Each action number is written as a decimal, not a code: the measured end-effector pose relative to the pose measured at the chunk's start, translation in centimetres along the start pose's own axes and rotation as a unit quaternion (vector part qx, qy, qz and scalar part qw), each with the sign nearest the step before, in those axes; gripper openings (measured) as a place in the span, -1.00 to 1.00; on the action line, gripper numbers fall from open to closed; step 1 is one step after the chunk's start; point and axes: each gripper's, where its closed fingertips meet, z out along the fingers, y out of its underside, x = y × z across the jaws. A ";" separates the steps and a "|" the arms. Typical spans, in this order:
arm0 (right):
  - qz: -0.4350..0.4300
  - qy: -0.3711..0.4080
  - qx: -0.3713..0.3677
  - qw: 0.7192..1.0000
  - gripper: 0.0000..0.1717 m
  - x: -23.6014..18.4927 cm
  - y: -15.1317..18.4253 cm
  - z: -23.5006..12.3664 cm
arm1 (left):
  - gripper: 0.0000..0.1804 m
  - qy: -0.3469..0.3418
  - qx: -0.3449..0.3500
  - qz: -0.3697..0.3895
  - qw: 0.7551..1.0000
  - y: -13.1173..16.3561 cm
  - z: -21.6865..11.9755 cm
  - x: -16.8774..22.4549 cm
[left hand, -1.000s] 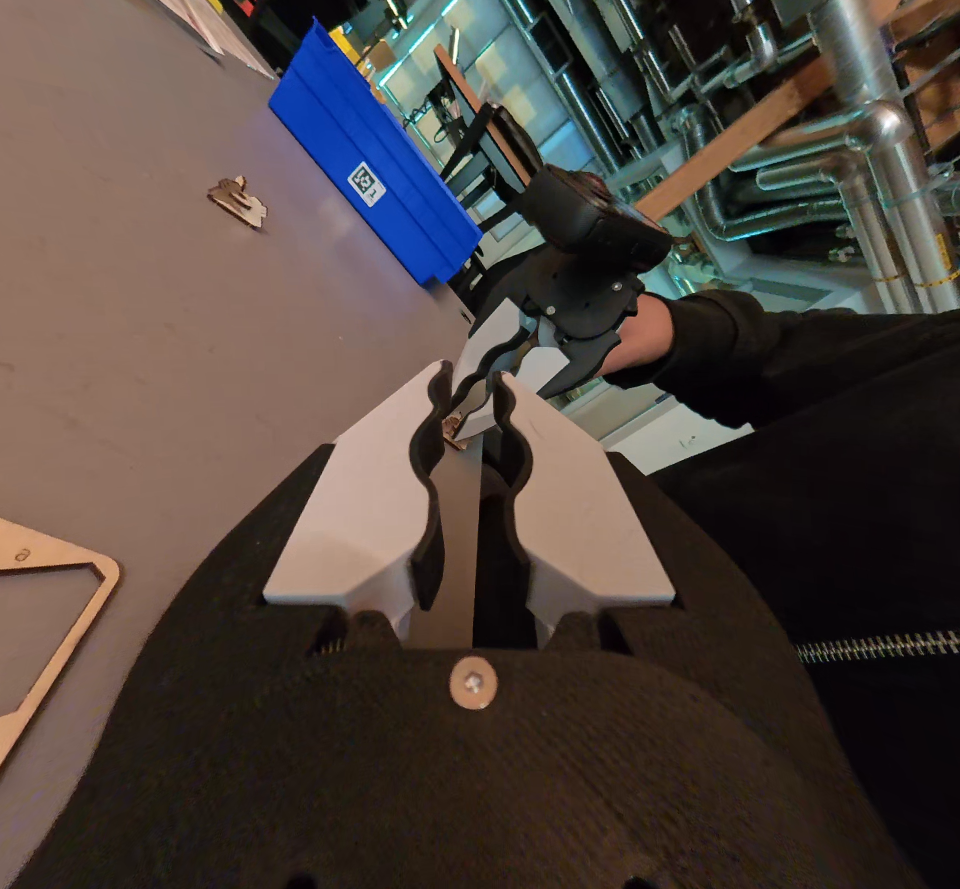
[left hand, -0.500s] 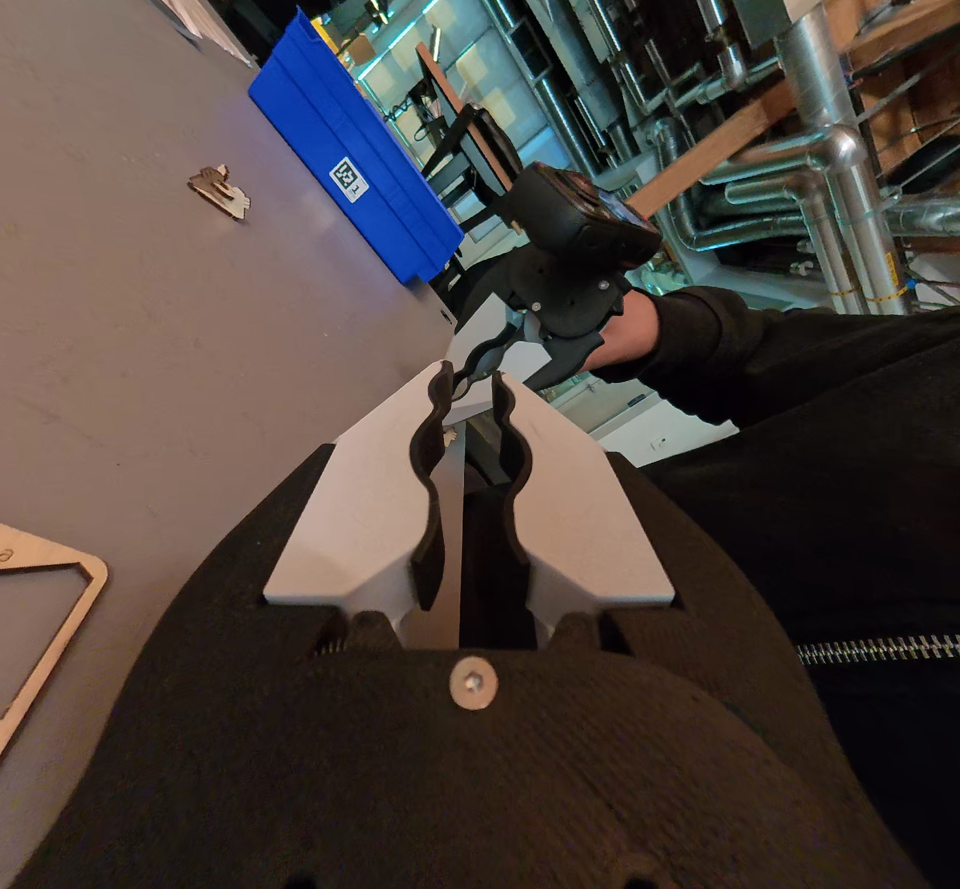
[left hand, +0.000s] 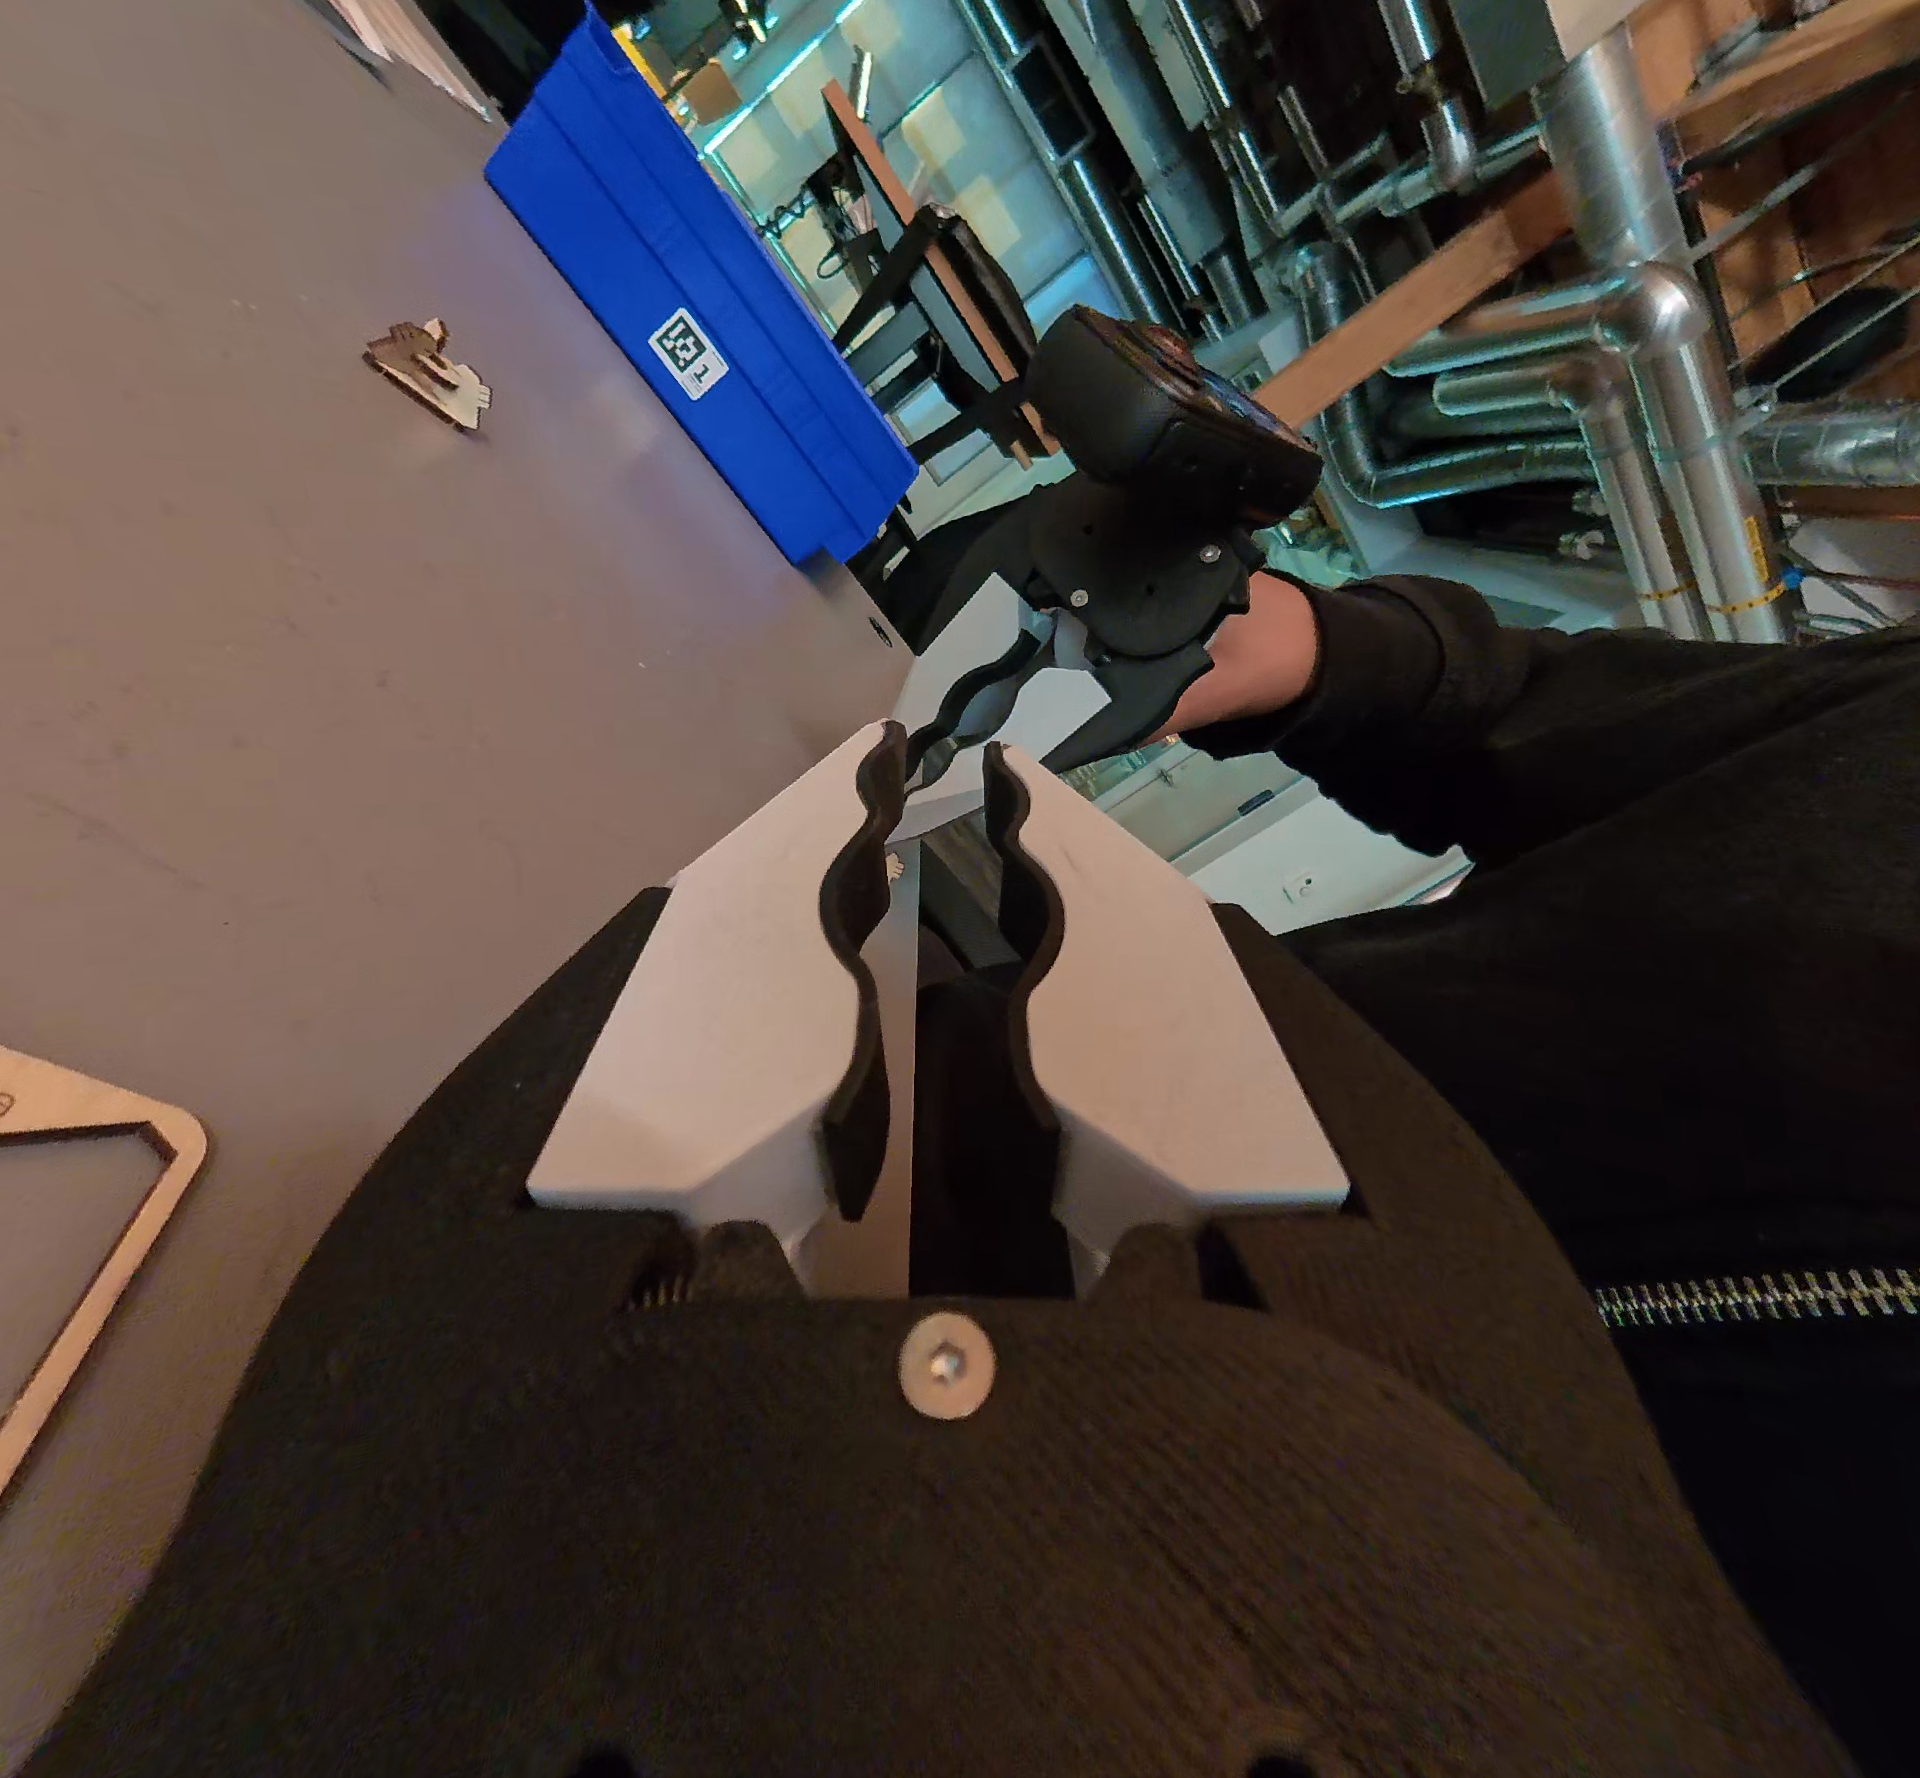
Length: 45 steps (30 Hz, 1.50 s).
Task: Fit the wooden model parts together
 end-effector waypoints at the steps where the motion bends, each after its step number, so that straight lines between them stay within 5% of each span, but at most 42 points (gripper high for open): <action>1: 0.000 -0.001 0.000 1.000 -0.91 0.0 0.0 0.0 | -0.85 0.000 0.000 0.000 1.000 0.0 0.0 0.0; 17: -0.001 -0.007 -0.002 1.000 -0.94 -0.2 -0.3 0.2 | -0.86 0.001 -0.001 -0.006 1.000 0.0 0.0 0.0; 23: -0.111 -0.025 0.024 0.993 -0.59 -1.6 -0.6 -0.5 | -0.87 -0.002 -0.001 -0.006 1.000 0.0 0.0 -0.1; 25: -0.214 -0.003 0.032 0.976 -0.45 -1.9 0.1 -0.5 | -0.87 -0.004 -0.002 -0.004 1.000 0.1 0.0 -0.2; 29: -0.358 0.084 0.029 0.929 -0.47 -0.8 1.0 -0.3 | -0.88 -0.015 -0.004 0.002 1.000 0.2 0.1 -0.3; 39: -0.516 0.139 0.036 0.844 -0.56 -0.8 0.5 -0.1 | -0.92 -0.043 -0.013 0.017 0.999 0.6 0.4 -0.8; 45: -0.547 0.129 0.032 0.827 -0.54 -0.4 0.5 0.3 | -0.94 -0.052 -0.014 0.021 0.998 0.7 0.4 -1.0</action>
